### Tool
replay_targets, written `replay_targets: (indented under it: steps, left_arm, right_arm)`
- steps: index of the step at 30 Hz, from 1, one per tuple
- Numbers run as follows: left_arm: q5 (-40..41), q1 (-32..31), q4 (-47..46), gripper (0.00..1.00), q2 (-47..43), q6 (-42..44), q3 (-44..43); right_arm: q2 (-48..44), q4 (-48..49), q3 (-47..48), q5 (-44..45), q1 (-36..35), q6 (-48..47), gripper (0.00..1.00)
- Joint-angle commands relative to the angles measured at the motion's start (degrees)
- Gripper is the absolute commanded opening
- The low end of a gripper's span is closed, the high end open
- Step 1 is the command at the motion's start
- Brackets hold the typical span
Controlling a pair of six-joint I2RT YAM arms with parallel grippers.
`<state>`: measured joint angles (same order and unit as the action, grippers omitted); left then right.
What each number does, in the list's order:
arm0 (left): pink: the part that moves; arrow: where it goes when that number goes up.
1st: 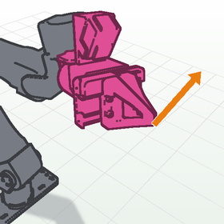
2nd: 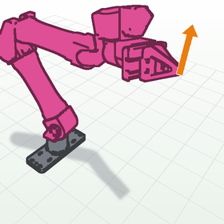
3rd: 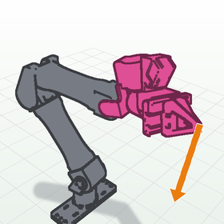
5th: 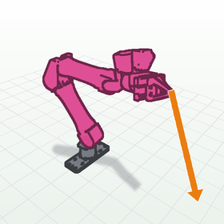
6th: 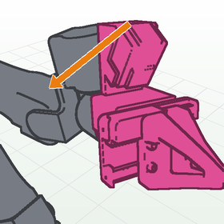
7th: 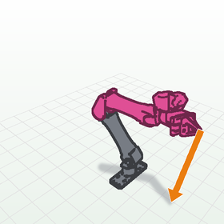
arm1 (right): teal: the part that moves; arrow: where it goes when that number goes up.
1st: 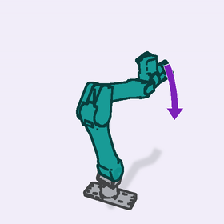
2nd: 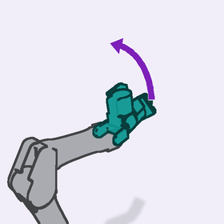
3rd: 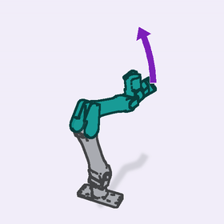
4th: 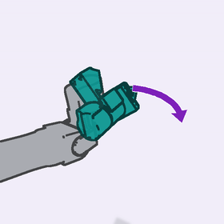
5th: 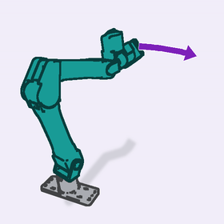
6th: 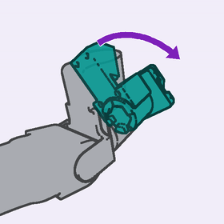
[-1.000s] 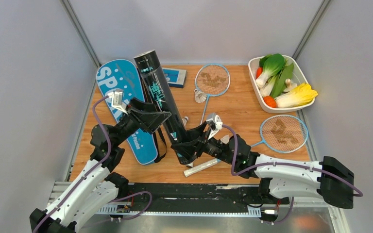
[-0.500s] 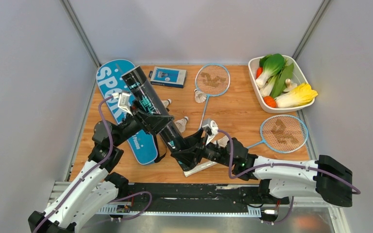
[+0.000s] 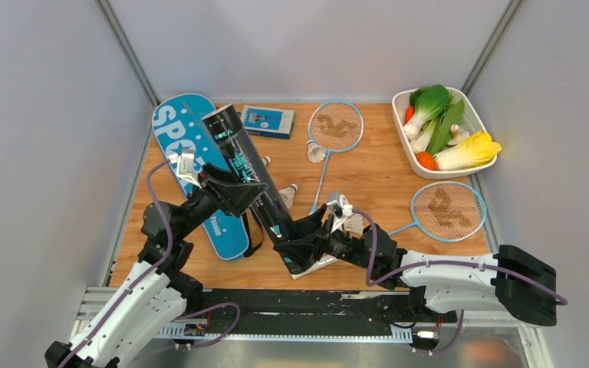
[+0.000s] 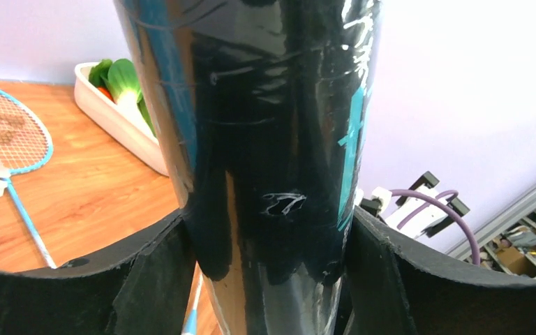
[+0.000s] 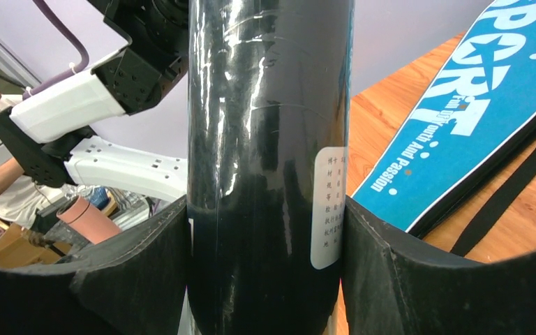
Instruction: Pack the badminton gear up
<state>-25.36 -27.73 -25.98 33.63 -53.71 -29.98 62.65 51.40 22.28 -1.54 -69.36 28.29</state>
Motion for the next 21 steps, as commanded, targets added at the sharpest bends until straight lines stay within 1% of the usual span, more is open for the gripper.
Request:
replay_targets:
  steps: [1, 2, 4, 5, 6, 7, 8, 9, 10, 11, 12, 13, 14, 15, 16, 17, 19, 20, 21]
  left_arm:
    - [-0.2, -0.2, -2.9, 0.68, -0.1, 0.4, -0.4]
    - [-0.2, -0.1, -2.4, 0.65, 0.1, 0.6, -0.6]
    - [-0.2, -0.2, 0.6, 0.59, -0.1, 2.9, -1.8]
    - [-0.2, -0.2, 4.1, 0.55, -0.3, 4.2, -2.5]
    - [-0.1, -0.2, 6.3, 0.53, -0.6, 7.5, -4.0]
    - [0.1, -0.2, 11.6, 0.51, -0.9, 9.3, -5.0]
    - [0.3, -0.2, 14.9, 0.51, -1.2, 13.9, -7.4]
    - [0.4, -0.1, 21.1, 0.51, -1.2, 16.7, -8.7]
    - [0.7, -0.2, 24.8, 0.51, -1.1, 22.7, -11.4]
    - [1.3, -0.1, 31.0, 0.51, -1.1, 25.5, -12.7]
    - [2.7, -0.2, 33.9, 0.51, -0.9, 31.3, -14.8]
    - [3.7, -0.2, 39.1, 0.51, -0.7, 34.1, -15.9]
    - [5.6, -0.2, 41.3, 0.51, -0.4, 38.9, -17.8]
    - [6.4, -0.2, 45.1, 0.51, -0.1, 40.9, -18.7]
    - [7.1, -0.1, 46.5, 0.5, 0.4, 44.4, -20.2]
    - [7.1, -0.1, 49.0, 0.51, 0.8, 45.6, -20.8]
    - [5.0, -0.1, 51.4, 0.51, 2.5, 47.3, -22.9]
    - [1.7, -0.2, 52.0, 0.5, 4.0, 47.3, -23.7]
    - [0.1, -0.3, 52.1, 0.5, 4.7, 47.1, -24.1]
  right_arm:
    - [0.5, 6.9, 1.2, 1.5, -0.2, 2.5, 0.59]
    - [0.5, 6.1, 1.4, 1.5, -0.2, 2.4, 0.67]
    - [-0.3, 2.4, 2.5, 2.5, -0.2, 1.5, 0.86]
    - [-1.0, -0.4, 3.0, 4.0, -0.2, 0.6, 0.94]
    - [-2.1, -3.5, 3.6, 5.2, -0.2, -0.5, 0.99]
    - [-3.3, -6.8, 4.3, 6.6, -0.2, -2.0, 1.0]
    - [-4.6, -12.3, 5.2, 8.6, -0.2, -3.7, 1.0]
    - [-6.3, -15.7, 6.6, 11.0, -0.1, -5.1, 1.0]
    - [-7.9, -20.5, 8.2, 13.4, -0.1, -6.4, 1.0]
    - [-9.3, -25.4, 10.2, 16.1, -0.1, -7.6, 1.0]
    - [-10.6, -29.6, 12.3, 18.9, 0.0, -9.2, 1.0]
    - [-11.5, -35.4, 14.9, 21.6, 0.0, -9.9, 1.0]
    - [-12.3, -39.6, 17.8, 24.0, 0.0, -10.3, 0.99]
    - [-12.7, -43.2, 20.7, 25.5, 0.1, -10.8, 0.98]
    - [-13.0, -46.0, 23.6, 26.1, 0.1, -11.7, 0.97]
    - [-13.1, -48.1, 25.9, 26.2, 0.0, -12.7, 0.97]
    - [-13.2, -49.9, 29.6, 26.8, 0.1, -15.4, 0.94]
    - [-13.2, -50.2, 31.0, 27.5, 0.0, -16.7, 0.93]
    - [-12.9, -50.6, 32.5, 28.6, 0.0, -17.6, 0.91]
